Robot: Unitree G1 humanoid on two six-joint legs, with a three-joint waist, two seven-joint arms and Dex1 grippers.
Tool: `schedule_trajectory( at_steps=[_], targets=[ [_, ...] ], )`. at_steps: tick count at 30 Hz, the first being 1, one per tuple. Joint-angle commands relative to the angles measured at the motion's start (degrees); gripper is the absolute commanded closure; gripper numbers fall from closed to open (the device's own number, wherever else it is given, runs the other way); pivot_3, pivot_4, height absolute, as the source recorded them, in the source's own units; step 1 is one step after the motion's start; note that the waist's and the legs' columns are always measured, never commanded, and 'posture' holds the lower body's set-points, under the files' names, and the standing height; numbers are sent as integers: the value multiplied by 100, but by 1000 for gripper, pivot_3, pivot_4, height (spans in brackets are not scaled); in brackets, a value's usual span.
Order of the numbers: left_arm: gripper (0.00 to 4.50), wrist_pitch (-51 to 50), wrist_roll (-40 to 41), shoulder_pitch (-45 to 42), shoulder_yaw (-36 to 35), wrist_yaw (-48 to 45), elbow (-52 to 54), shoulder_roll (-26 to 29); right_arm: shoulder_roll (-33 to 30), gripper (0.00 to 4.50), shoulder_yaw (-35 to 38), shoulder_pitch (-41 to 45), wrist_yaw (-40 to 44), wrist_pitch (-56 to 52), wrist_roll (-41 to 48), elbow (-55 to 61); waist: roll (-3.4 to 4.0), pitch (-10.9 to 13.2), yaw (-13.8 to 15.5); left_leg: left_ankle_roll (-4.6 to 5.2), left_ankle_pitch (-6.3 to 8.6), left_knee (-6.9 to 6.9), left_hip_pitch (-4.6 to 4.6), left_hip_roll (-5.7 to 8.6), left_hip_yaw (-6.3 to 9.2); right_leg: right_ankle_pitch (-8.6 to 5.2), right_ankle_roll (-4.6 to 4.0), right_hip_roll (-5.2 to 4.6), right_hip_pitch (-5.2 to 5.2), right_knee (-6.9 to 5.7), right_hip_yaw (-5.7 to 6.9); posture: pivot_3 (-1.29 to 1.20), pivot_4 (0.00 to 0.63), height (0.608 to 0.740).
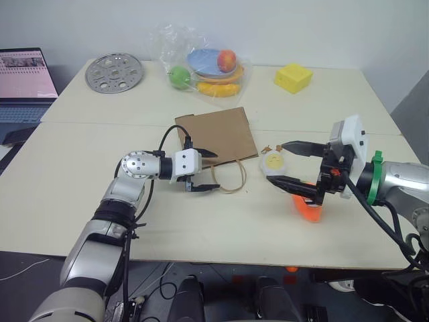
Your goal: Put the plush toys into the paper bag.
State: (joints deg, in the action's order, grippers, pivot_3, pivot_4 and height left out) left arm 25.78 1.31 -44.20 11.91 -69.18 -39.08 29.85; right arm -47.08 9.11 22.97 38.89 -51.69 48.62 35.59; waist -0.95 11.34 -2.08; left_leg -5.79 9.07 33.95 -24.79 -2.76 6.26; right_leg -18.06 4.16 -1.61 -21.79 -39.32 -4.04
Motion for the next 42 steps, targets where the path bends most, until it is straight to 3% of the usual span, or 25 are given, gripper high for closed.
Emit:
schedule_trajectory(
  at_steps=[1, 9, 25, 28, 38, 40, 42],
  targets=[
    [29, 290, 23, -130, -10, -83, -41, -34, -73, 0, 267, 5, -36, 31, 129, 86, 0, 0, 0, 0, 0, 0, 0, 0, 0, 0, 0, 0, 0, -1, 0, 0, 150, 740],
    [29, 342, 348, 80, 40, -831, 319, 24, -68, 0, 298, -54, -192, -25, 247, 241, 0, 0, 4, 0, 0, 0, 0, 0, 1, 0, 0, 0, 0, -2, 1, 0, 150, 740],
    [29, 800, -20, -426, 22, -176, -631, -543, -170, 0, 518, -336, -574, -118, 584, 460, 0, 0, 12, 0, 0, 3, 1, 0, 2, 0, 0, 1, 2, -5, 1, 0, 150, 740],
    [605, 702, 131, -470, -41, -256, -642, -586, -177, 0, 524, -311, -630, -120, 609, 440, 0, 0, 9, 0, 0, 3, 1, 0, 2, 0, 0, 1, 1, -6, 0, 0, 150, 740],
    [3695, 370, 350, -486, -83, -357, -457, -578, -170, 0, 502, -271, -674, -72, 603, 371, 0, 0, 11, 0, 0, 3, 1, 0, 2, 0, 0, 1, 2, -6, 0, 0, 150, 740],
    [4335, -183, 599, -507, -182, -431, -243, -588, -159, 0, 495, -292, -676, -44, 569, 364, 0, 0, 11, 0, -1, 3, 1, 0, 2, 0, 0, 1, 2, -7, 0, 0, 150, 740],
    [4463, -967, 956, -584, -380, -420, 25, -620, -147, 0, 480, -313, -682, -2, 509, 358, 0, 0, 8, 0, -1, 4, 1, 0, 2, 0, 0, 1, 1, -9, 1, 0, 150, 740]
  ],
)
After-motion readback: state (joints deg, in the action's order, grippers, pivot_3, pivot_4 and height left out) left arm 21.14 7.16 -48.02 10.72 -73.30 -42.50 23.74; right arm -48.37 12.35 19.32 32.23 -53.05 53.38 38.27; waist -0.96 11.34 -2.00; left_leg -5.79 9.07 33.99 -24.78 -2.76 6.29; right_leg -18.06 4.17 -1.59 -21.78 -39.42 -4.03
